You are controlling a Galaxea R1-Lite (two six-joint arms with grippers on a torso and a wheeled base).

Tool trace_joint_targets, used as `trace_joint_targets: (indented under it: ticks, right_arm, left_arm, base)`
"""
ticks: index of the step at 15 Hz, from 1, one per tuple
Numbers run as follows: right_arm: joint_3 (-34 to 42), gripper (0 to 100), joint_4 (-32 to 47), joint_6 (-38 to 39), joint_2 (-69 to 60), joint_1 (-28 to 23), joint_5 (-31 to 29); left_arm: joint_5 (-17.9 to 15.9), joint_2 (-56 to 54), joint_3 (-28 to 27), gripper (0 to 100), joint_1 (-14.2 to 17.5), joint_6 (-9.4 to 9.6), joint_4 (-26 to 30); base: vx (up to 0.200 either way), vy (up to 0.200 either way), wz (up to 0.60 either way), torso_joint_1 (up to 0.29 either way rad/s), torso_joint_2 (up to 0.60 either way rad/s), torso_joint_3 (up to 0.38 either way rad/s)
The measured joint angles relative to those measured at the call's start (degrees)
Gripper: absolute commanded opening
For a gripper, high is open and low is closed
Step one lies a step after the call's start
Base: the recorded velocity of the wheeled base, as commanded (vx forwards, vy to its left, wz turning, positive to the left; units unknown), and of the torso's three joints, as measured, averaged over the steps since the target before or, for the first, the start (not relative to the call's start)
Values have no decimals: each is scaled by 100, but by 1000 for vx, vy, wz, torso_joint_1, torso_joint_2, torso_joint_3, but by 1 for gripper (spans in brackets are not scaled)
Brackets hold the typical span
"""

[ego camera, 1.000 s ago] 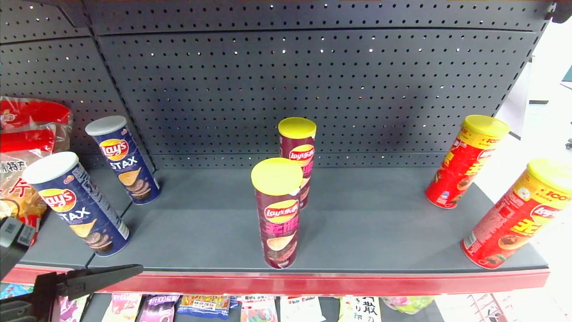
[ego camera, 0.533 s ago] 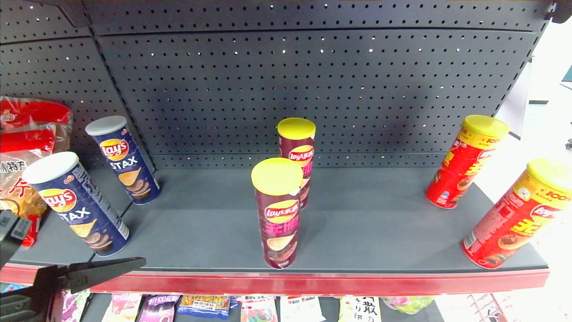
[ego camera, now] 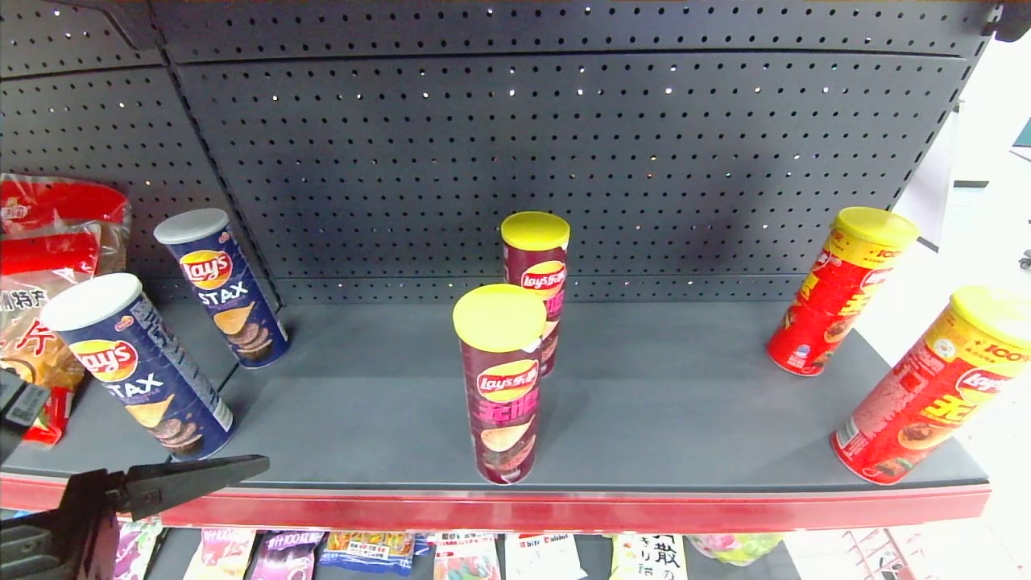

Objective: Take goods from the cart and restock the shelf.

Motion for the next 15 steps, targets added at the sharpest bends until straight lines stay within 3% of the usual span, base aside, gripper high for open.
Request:
trace_joint_targets:
  ticks: [3,5,7,15]
  right_arm:
    - [0,100,2,372,-5,-9,-681]
    - [0,100,77,329,-5,-2,-391]
    - [44,100,180,-179,-7,-2,145]
    - [68,100,187,-160,-7,-5,184]
  left_arm:
    - [-22,0,11,100,-72,2,-21]
    - [-20,0,0,100,-83,-4,-21]
    - [-22,11,-17,100,-94,-1,-21]
    - [-40,138,-23,100,-135,-4,-21]
  base:
    - [0,0,0,0,0,0]
    - [0,0,0,0,0,0]
    - [0,0,0,0,0,0]
    - [0,0,0,0,0,0]
